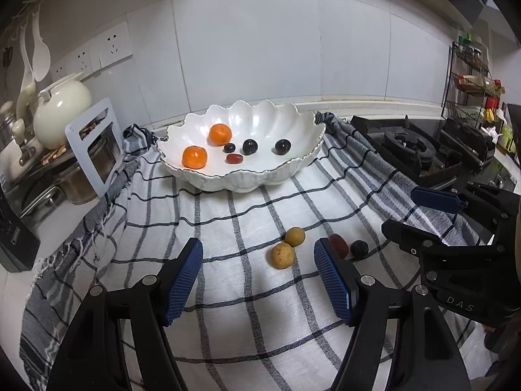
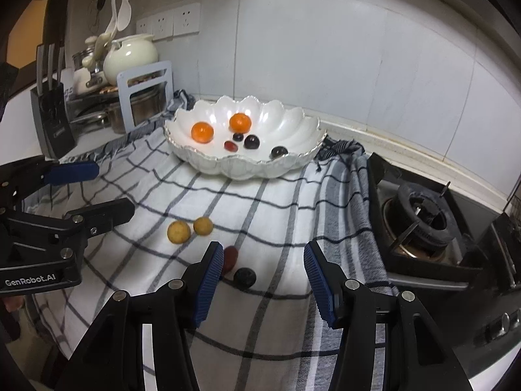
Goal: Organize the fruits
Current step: 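Lower the left gripper onto a yellow longan while the right gripper approaches a dark plum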
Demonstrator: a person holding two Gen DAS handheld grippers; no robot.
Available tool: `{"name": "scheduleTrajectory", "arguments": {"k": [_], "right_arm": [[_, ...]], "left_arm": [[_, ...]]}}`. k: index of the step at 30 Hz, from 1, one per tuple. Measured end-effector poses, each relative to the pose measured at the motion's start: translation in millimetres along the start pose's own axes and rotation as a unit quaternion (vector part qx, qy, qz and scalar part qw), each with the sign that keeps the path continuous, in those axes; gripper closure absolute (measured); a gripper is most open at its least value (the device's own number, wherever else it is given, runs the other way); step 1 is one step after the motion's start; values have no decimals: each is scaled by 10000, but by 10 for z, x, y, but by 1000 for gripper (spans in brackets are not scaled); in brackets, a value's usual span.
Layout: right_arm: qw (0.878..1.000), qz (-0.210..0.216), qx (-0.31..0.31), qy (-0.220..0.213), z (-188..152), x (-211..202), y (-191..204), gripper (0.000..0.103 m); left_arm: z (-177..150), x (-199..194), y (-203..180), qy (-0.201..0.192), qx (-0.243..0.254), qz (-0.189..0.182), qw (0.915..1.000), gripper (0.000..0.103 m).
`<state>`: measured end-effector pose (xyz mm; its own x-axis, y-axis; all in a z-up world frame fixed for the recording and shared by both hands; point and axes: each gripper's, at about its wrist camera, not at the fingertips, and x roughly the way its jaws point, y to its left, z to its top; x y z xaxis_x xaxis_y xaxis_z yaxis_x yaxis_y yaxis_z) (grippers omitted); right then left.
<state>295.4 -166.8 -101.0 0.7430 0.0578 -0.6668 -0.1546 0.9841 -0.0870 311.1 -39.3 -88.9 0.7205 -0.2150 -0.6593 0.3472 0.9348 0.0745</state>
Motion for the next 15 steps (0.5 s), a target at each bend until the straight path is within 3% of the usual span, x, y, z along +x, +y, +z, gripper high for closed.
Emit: {"name": "scheduleTrajectory", "arguments": {"k": [15], "right_arm": [[9991, 152, -267, 295, -171, 282, 39, 56]], "left_arm": [[-147, 368, -138, 223, 312, -82, 9992, 35]]}}
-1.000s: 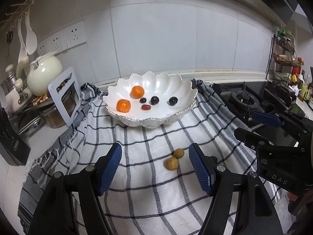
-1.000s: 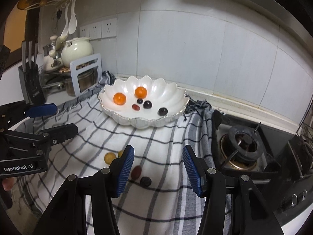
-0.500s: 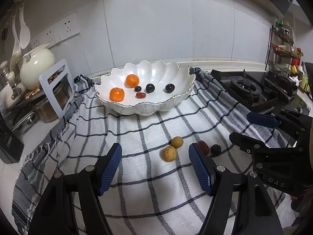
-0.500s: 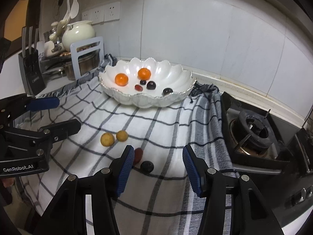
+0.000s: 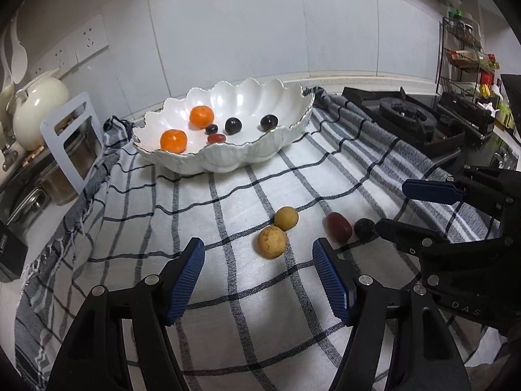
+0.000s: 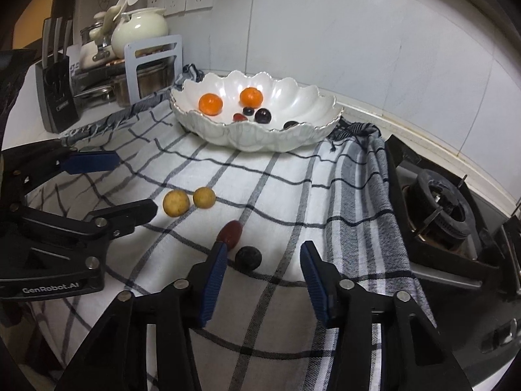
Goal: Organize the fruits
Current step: 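Lower the left gripper onto a yellow longan while the right gripper approaches a dark plum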
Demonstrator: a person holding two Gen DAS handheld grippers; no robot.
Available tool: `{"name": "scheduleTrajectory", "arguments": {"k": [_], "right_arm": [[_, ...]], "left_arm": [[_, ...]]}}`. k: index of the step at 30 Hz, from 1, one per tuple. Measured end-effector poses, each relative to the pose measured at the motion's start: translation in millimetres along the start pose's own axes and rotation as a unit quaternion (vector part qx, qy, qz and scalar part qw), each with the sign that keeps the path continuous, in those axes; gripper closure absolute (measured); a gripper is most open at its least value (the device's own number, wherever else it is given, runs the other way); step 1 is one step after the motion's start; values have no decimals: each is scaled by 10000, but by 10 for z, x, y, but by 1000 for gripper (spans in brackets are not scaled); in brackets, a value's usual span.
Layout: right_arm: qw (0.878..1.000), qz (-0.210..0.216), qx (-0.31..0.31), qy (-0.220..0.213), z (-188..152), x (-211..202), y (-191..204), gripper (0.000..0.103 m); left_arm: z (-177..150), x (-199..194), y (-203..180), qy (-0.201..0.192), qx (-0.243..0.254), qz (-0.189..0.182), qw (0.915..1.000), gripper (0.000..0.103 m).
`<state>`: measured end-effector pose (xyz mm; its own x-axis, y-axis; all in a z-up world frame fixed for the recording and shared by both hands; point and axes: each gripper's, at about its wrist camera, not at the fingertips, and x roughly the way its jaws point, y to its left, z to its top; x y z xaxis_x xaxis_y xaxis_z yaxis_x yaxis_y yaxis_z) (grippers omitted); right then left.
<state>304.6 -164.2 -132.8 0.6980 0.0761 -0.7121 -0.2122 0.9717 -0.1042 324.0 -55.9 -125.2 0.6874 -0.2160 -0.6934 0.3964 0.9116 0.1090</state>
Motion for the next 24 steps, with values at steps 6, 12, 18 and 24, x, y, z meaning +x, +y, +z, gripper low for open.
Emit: {"name": "scheduleTrajectory", "arguments": {"k": [6, 12, 18, 24], "right_arm": [[9999, 110, -20, 105, -27, 112, 3, 62], [9995, 226, -10, 198, -38, 209, 16, 67], [9991, 312, 48, 290, -58, 284, -3, 71], [9985, 406, 98, 358, -62, 337, -7, 74]], "left_arm": [[3, 154, -2, 116, -29, -60, 9999, 40], [8, 288, 0, 267, -119, -175, 9994, 46], [21, 369, -7, 341, -192, -256, 9989, 53], [37, 445, -5, 430, -265, -366, 9981, 60]]}}
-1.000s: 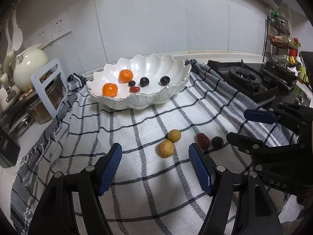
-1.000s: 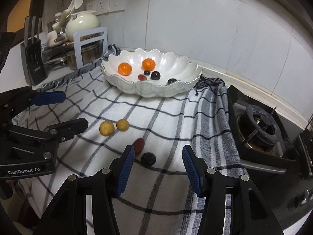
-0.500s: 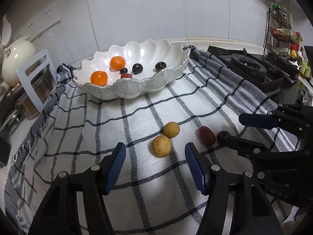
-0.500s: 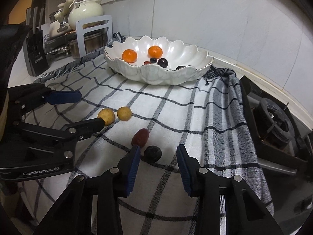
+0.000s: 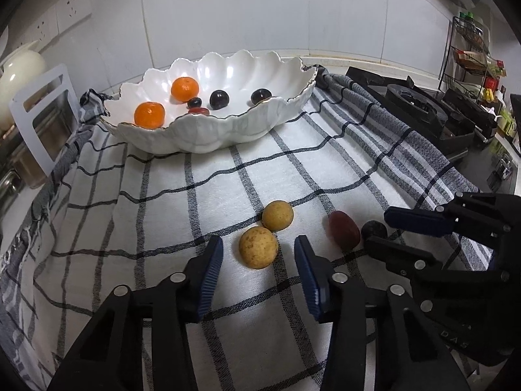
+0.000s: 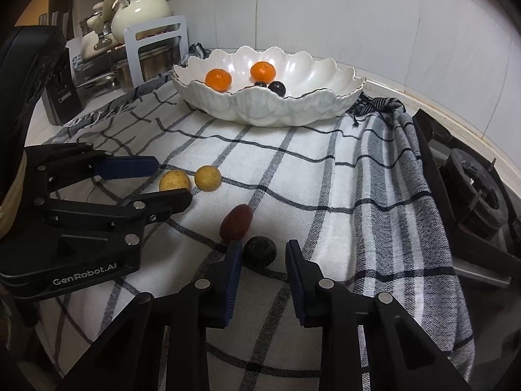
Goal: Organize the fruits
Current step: 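Lower the left gripper onto a yellow longan while the right gripper approaches a dark plum, then grasp the yellow longan with the left gripper while the right gripper grasps the dark plum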
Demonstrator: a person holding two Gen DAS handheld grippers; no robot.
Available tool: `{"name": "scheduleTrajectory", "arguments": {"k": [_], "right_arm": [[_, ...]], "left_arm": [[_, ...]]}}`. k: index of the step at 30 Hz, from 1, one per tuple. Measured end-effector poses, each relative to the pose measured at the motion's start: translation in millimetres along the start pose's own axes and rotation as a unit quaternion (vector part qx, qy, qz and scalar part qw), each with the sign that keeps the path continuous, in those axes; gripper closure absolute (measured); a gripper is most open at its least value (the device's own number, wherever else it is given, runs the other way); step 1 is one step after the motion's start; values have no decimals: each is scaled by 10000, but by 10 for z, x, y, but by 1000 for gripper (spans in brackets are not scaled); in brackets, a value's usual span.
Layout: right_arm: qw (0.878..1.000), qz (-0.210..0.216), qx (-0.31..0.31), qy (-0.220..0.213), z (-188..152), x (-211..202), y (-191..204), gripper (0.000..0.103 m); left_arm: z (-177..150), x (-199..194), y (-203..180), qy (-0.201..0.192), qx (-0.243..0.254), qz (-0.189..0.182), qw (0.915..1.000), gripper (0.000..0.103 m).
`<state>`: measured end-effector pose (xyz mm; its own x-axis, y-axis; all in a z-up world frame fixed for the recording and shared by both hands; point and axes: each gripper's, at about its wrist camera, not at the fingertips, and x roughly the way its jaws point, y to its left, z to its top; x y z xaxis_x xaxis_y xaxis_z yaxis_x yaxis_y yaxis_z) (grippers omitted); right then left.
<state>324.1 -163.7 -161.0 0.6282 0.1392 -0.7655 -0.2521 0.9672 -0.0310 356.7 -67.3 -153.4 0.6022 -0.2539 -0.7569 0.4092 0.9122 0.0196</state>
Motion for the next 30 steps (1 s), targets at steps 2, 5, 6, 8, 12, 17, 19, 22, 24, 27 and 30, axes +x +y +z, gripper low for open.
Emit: {"name": "scheduleTrajectory", "arguments": {"k": [2, 5, 6, 8, 12, 17, 19, 22, 24, 27, 30], "right_arm": [[10000, 25, 2, 21, -1, 16, 3, 76], [9999, 63, 30, 75, 5, 40, -3, 78], [9999, 80, 50, 90, 5, 48, -10, 79], [9998, 129, 83, 96, 7, 55, -23, 79], [9998, 128, 82, 89, 6, 54, -25, 80], [9999, 118, 123, 4, 8, 17, -24, 80], [9998, 123, 125, -19, 3, -10, -15, 80], [9998, 123, 126, -74, 7, -58, -9, 80], [9997, 113, 153, -120, 14, -98, -7, 80], [9995, 121, 202, -205, 36, -166, -7, 80], [9993, 89, 211, -307, 62, -238, -7, 80]], "left_arm": [[0, 22, 5, 30, -29, -19, 10000, 62], [1, 55, 20, 91, -75, -39, 9999, 67], [-1, 67, 27, 118, -102, -57, 9999, 70], [-5, 80, 34, 150, -131, -109, 9997, 72], [-21, 85, 24, 161, -122, -114, 9997, 77], [-36, 27, 12, 133, -148, -133, 9997, 77], [-41, -4, 7, 117, -157, -131, 9997, 77], [-48, -66, 2, 69, -175, -115, 9998, 77], [-46, -107, 2, 36, -199, -108, 9997, 77], [-39, -186, -10, -41, -227, -115, 9997, 77], [-29, -265, -24, -129, -229, -108, 9996, 77]]}}
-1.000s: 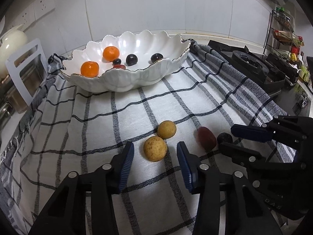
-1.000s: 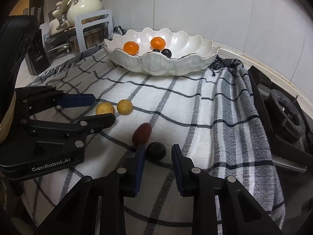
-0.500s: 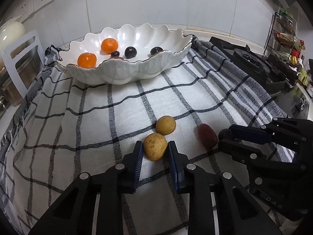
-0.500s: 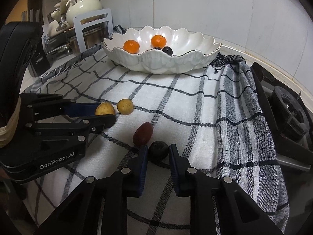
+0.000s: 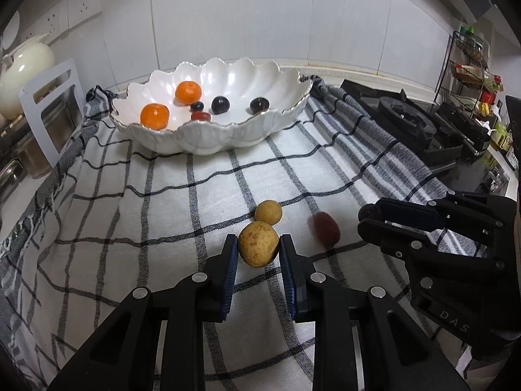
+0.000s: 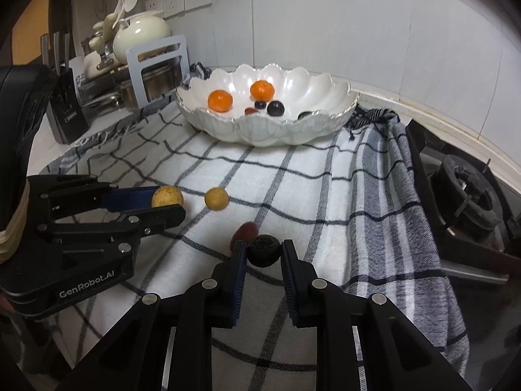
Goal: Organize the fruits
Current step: 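Grasp the yellow longan with the left gripper while the right gripper grasps the dark plum, then lift and carry the longan and dark plum over the white bowl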
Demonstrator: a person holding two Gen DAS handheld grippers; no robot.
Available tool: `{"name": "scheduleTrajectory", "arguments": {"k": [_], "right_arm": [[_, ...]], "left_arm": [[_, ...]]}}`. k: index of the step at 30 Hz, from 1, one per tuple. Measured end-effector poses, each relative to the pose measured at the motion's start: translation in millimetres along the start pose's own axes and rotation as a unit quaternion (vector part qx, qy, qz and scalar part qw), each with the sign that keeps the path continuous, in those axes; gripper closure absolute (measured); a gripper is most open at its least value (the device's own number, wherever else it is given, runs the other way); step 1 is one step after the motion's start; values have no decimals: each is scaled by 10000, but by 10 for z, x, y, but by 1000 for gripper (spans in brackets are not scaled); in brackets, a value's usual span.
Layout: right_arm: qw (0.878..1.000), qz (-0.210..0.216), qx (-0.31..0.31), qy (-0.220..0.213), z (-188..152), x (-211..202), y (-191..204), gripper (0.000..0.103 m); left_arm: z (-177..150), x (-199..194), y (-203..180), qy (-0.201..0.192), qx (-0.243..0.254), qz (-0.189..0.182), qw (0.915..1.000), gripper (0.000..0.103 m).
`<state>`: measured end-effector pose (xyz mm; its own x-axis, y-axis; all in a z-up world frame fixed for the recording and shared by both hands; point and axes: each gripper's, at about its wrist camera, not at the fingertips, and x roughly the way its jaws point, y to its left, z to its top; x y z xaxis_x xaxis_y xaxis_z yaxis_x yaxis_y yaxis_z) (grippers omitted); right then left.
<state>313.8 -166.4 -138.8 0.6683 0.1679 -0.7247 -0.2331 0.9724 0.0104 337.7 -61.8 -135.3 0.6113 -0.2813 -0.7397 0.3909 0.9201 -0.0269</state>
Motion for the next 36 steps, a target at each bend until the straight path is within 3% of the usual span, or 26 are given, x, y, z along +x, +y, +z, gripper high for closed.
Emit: {"name": "scheduleTrajectory", "arguments": {"k": [17, 36], "right_arm": [[9971, -100, 54, -754, 328, -419, 38, 80], [9884, -198, 151, -1496, 807, -584, 8, 80]], "left_arm": [[169, -482, 65, -656, -188, 156, 9975, 77], [599, -860, 229, -1513, -116, 506, 9871, 77]]}}
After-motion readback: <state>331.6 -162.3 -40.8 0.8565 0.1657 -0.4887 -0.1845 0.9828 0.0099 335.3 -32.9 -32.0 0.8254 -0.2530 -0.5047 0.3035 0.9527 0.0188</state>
